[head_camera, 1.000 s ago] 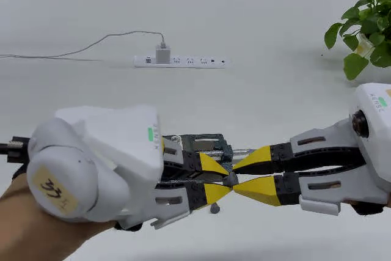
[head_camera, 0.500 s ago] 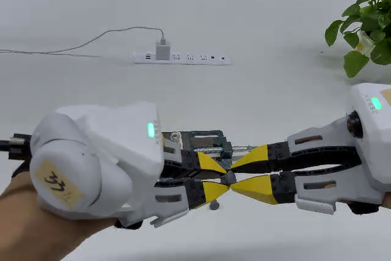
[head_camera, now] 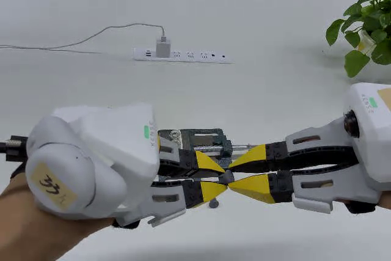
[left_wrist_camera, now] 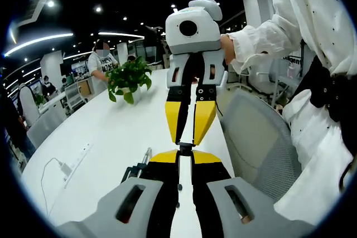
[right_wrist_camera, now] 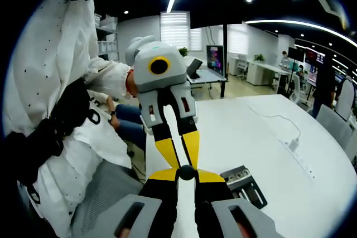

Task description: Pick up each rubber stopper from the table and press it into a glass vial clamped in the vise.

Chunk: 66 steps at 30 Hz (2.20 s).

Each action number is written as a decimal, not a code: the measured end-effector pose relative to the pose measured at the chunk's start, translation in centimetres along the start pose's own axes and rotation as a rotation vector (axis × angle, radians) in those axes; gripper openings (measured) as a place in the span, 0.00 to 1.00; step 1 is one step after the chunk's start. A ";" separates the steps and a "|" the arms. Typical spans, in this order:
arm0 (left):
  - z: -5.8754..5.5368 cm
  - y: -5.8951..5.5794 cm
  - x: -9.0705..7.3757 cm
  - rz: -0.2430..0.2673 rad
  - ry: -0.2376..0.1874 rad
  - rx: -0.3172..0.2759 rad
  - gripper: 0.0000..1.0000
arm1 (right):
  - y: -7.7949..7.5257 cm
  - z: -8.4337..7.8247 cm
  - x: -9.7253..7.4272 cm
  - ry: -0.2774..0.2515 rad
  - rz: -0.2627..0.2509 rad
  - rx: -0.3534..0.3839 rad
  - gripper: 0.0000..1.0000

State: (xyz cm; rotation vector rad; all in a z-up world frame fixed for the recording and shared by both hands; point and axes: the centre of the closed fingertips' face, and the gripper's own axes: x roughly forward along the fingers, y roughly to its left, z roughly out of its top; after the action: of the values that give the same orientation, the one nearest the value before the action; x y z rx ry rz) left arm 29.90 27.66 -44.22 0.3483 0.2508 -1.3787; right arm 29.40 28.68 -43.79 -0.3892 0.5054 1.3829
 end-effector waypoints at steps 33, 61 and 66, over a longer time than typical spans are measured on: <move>-4.2 3.3 -2.9 0.146 -0.006 -0.068 0.43 | -3.6 2.2 1.4 0.009 0.010 0.029 0.05; -8.0 4.0 -4.3 0.188 0.006 -0.079 0.78 | -10.8 2.2 4.7 0.151 0.005 0.013 0.05; -8.5 4.2 -4.3 0.196 -0.002 -0.098 0.81 | -11.6 1.3 6.2 0.197 0.021 0.010 0.05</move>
State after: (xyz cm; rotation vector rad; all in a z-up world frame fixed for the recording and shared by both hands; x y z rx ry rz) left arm 33.55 35.53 -50.02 0.2822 0.2742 -1.1691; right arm 41.67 32.78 -46.50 -0.5163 0.6794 1.3690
